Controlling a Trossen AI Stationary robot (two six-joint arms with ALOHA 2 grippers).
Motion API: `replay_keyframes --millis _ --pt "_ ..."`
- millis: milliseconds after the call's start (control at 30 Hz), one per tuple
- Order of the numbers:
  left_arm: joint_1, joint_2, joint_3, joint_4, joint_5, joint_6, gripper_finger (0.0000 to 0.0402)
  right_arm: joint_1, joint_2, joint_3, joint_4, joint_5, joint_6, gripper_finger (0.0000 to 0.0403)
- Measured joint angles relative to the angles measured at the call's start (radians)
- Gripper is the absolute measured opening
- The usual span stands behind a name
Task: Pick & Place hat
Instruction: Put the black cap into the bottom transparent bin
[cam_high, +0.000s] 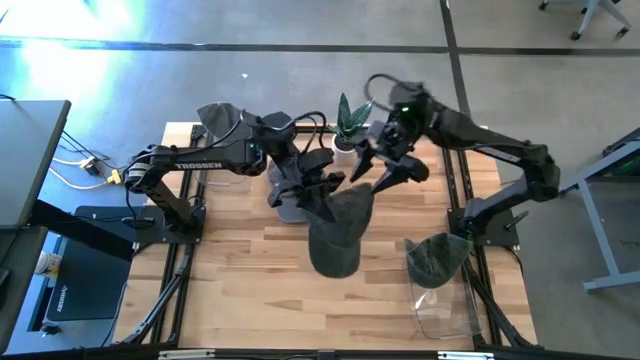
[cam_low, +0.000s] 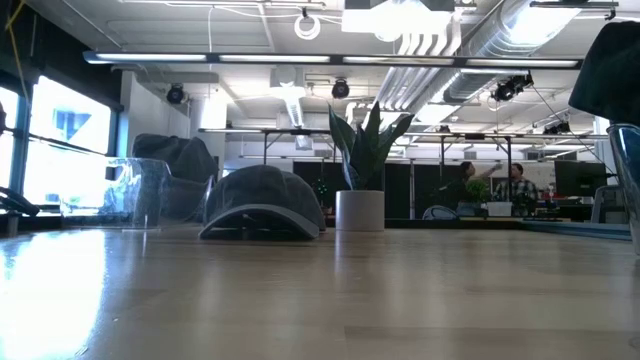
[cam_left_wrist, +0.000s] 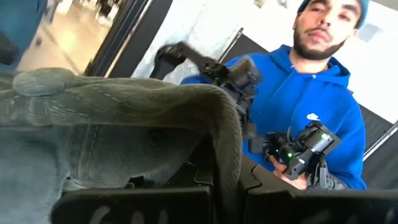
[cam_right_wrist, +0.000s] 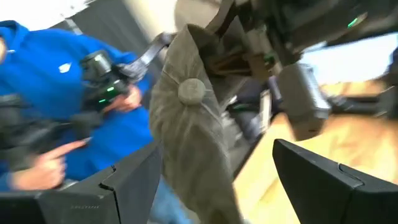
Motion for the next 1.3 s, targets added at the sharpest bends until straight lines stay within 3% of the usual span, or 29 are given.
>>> replay_keyframes --millis 200,500,600,767,1167,1300 --pt "0.0 0.0 0.0 -0.143 0.025 0.005 0.0 0.079 0.084 -0.001 -0.013 -0.063 -0.024 0.0299" --pt "-0.007 0.0 0.0 -0.275 0.003 0.041 0.0 0.119 0.076 -0.001 -0.087 0.05 -0.05 0.0299" --pt "0.004 0.0 0.0 -0.318 -0.037 0.073 0.0 0.142 0.046 -0.001 -0.163 0.14 -0.085 0.0298" --pt "0.023 -0.011 0.0 -0.302 -0.062 0.087 0.0 0.19 0.004 -0.001 -0.248 0.266 -0.154 0.0298" --pt "0.033 -0.011 0.001 -0.306 -0.064 0.106 0.0 0.248 -0.008 -0.001 -0.168 0.278 -0.103 0.0298" --pt "0.033 -0.011 0.001 -0.307 -0.064 0.106 0.0 0.264 -0.008 -0.001 -0.152 0.28 -0.08 0.0279"
